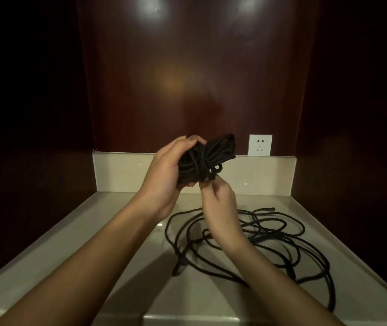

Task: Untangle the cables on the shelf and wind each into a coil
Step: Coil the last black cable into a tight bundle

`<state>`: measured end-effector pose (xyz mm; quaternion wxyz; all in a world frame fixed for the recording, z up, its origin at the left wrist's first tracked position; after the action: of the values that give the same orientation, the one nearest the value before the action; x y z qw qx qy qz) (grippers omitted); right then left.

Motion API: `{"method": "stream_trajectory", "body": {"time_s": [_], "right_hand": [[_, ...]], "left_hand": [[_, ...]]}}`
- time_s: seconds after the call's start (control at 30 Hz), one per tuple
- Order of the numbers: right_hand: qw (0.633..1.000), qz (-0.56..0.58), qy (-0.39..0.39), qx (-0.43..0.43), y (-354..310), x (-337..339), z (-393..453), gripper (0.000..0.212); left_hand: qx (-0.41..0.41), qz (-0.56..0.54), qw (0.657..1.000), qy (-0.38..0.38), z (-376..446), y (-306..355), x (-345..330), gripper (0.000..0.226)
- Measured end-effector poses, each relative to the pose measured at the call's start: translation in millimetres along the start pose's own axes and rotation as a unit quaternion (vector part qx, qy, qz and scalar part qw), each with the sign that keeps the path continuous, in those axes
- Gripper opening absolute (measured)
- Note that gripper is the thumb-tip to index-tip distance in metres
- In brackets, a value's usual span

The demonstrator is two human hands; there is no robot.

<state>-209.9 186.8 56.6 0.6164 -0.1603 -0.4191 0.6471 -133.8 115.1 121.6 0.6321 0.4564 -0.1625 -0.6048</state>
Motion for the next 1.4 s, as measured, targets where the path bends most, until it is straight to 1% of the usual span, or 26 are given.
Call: {"method": "stream_trajectory", "body": {"time_s": [0.07,0.1,0.2,0.27,0.33,0.37,0.4,0.43,0.47,0.5,0.57,0.63,0.73,0.8,0.87,0.93,0.97,1.03,1.1,1.13,1.17,1.2,1.27,1.3,1.37,1.4], "right_hand": [[0.998,-0.061,0.014,-0.013,4,3,7,0.039],[0.99,-0.136,0.006,-0.021,5,3,9,0.038],[0.924,-0.373,-0.076,-0.032,10,-5,4,0.021],[0.902,-0.417,-0.112,0.022,18,-11,-3,0.042],[0.937,-0.309,-0.138,0.086,19,-11,-9,0.055],[0.963,-0.192,-0.171,0.08,16,-8,-11,0.06],[0.978,-0.039,-0.203,0.041,13,-6,-14,0.065],[0.968,0.118,-0.223,-0.011,11,-4,-15,0.064],[0.937,0.252,-0.234,-0.067,11,-1,-15,0.057],[0.904,0.34,-0.234,-0.111,12,1,-13,0.045],[0.864,0.416,-0.234,-0.158,16,5,-10,0.026],[0.829,0.468,-0.235,-0.196,26,3,-9,0.028],[0.794,0.522,-0.224,-0.218,36,0,-11,0.043],[0.785,0.537,-0.229,-0.207,40,0,-12,0.036],[0.829,0.47,-0.239,-0.187,43,3,-11,0.032],[0.88,0.38,-0.218,-0.181,46,5,-11,0.051],[0.886,0.374,-0.198,-0.19,45,7,-11,0.056],[0.863,0.422,-0.138,-0.241,48,10,-9,0.054],[0.806,0.482,-0.09,-0.331,54,13,-7,0.047],[0.793,0.474,-0.104,-0.368,55,14,-6,0.043],[0.801,0.429,-0.145,-0.393,56,14,-6,0.039],[0.827,0.35,-0.197,-0.394,58,13,-6,0.034],[0.891,0.159,-0.279,-0.321,57,10,-7,0.022],[0.916,0.076,-0.292,-0.265,52,9,-6,0.02],[0.93,-0.018,-0.318,-0.181,38,16,-3,0.021],[0.925,-0.035,-0.341,-0.163,31,24,1,0.031]], "left_hand": [[-0.034,0.011,0.999,0.012,-1,3,-5,0.026],[-0.049,0.023,0.998,0.018,-1,4,-6,0.025],[-0.089,0.06,0.994,0.033,1,9,-9,0.023],[-0.109,0.048,0.992,0.049,6,16,-7,0.024],[-0.114,0.039,0.991,0.059,11,24,-3,0.025],[-0.115,0.043,0.99,0.065,13,26,0,0.024],[-0.114,0.044,0.99,0.074,15,27,5,0.024],[-0.111,0.038,0.989,0.087,18,27,10,0.025],[-0.101,0.024,0.99,0.101,20,27,16,0.025],[-0.087,0.005,0.99,0.111,21,25,22,0.025],[-0.063,-0.014,0.991,0.114,21,20,29,0.024],[-0.055,-0.002,0.994,0.096,19,15,31,0.025],[-0.067,0.042,0.995,0.066,16,10,28,0.024],[-0.071,0.085,0.992,0.064,14,7,28,0.021],[-0.069,0.095,0.991,0.066,15,3,30,0.02],[-0.068,0.075,0.992,0.08,18,2,34,0.022],[-0.067,0.062,0.992,0.087,19,2,37,0.023],[-0.064,0.046,0.993,0.083,20,0,42,0.023],[-0.066,0.056,0.995,0.051,17,-4,44,0.018],[-0.066,0.063,0.995,0.029,15,-6,43,0.019],[-0.065,0.069,0.995,0.01,13,-7,42,0.021],[-0.062,0.074,0.995,-0.011,11,-7,39,0.022],[-0.055,0.08,0.994,-0.057,9,-4,31,0.019],[-0.052,0.085,0.992,-0.077,8,-2,28,0.018],[-0.047,0.105,0.988,-0.106,6,0,25,0.015],[-0.044,0.118,0.985,-0.117,5,0,25,0.014]]}}
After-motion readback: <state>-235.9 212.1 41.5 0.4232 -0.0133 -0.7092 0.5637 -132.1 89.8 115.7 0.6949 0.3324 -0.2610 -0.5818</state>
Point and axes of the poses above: each hand's wrist, its own z-axis towards the middle knuckle, its own x-axis out of the back of the hand, y = z × x, the point moved 2 cm from there along z, towards the middle knuckle, and after that the axes turned 11 degrees about -z, right-handed, at the moved point
